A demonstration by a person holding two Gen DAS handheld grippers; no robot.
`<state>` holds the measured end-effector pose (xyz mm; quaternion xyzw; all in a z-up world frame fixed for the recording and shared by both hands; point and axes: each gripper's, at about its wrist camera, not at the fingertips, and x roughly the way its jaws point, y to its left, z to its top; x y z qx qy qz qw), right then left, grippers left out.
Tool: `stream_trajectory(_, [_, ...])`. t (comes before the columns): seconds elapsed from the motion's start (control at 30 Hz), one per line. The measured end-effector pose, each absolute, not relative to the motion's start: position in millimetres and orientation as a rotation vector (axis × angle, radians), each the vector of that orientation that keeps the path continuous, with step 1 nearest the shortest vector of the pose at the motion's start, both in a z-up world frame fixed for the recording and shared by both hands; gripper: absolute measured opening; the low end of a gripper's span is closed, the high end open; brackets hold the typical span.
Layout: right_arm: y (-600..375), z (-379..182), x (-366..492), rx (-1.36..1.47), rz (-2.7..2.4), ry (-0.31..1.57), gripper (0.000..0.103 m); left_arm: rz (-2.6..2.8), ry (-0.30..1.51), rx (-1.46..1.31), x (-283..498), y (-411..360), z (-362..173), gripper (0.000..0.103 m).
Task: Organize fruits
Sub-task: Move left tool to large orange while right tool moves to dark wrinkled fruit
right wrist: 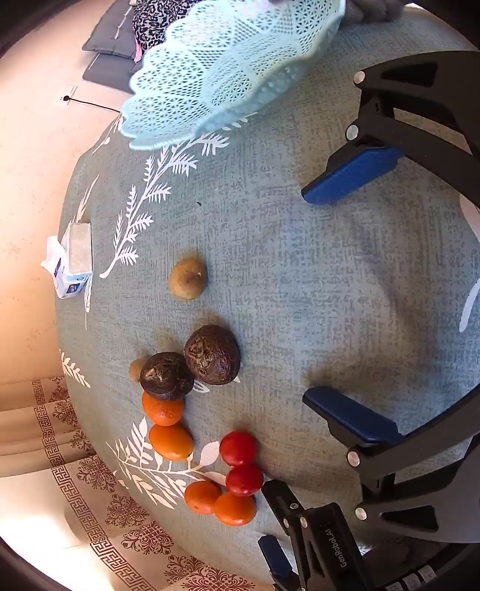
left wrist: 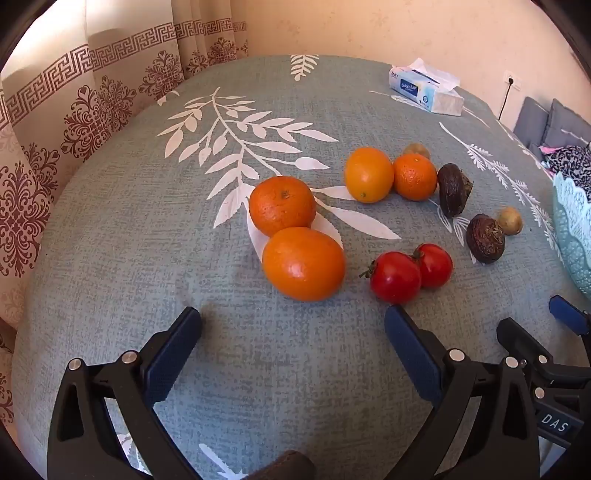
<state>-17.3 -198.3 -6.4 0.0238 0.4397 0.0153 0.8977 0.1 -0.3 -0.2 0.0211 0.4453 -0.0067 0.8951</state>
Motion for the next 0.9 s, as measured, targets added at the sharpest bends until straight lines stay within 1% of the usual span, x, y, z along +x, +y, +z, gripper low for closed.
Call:
stream_trajectory(0.73, [-198.4,-5.8,-16.5,0.017,0.043,0.911,0.101,0.003,0.919,0.045,-2.7,0.0,-1.4,0.098])
stream_trajectory(0.9, [-203.0,-5.0,-11.8,0.024,0.109,0.945,0.101,0.003,0.919,0.043,-2.9,-0.7,-1.4,0.098])
